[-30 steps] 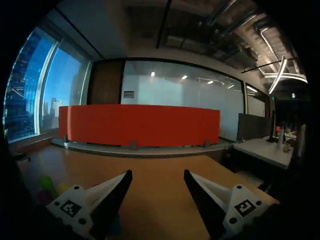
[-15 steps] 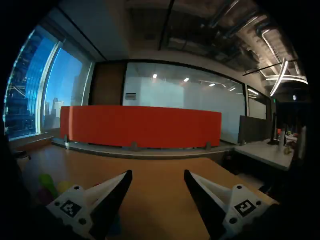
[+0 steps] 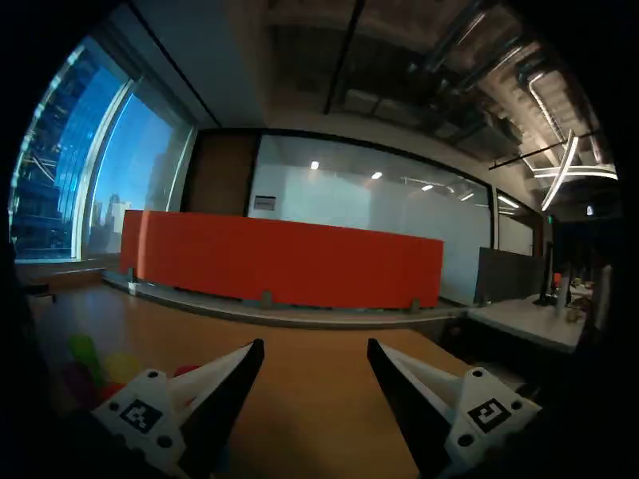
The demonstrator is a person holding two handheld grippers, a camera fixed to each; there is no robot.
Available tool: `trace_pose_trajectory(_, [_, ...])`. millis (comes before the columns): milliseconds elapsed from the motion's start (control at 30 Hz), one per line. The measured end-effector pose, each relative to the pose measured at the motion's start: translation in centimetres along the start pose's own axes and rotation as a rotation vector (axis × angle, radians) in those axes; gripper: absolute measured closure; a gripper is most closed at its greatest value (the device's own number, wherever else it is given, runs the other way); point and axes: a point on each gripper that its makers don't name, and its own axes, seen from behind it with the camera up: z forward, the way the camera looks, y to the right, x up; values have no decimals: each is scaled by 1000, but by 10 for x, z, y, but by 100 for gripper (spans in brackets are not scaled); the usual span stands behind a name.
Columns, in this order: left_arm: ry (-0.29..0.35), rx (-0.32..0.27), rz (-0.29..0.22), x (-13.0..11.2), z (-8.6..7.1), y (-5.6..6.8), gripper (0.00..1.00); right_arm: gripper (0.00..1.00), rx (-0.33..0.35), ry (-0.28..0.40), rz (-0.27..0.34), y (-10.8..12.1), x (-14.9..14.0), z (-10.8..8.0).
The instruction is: Pour water
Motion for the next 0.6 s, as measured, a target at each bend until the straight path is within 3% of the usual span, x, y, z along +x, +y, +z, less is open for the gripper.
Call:
trace_pose_trajectory(400, [0,0,0,0,0,0,9,0,74,62,106,-22,-22,14])
trace_pose_trajectory(600, [0,0,1,0,0,0,9,0,86,57,112,-26,-32,15])
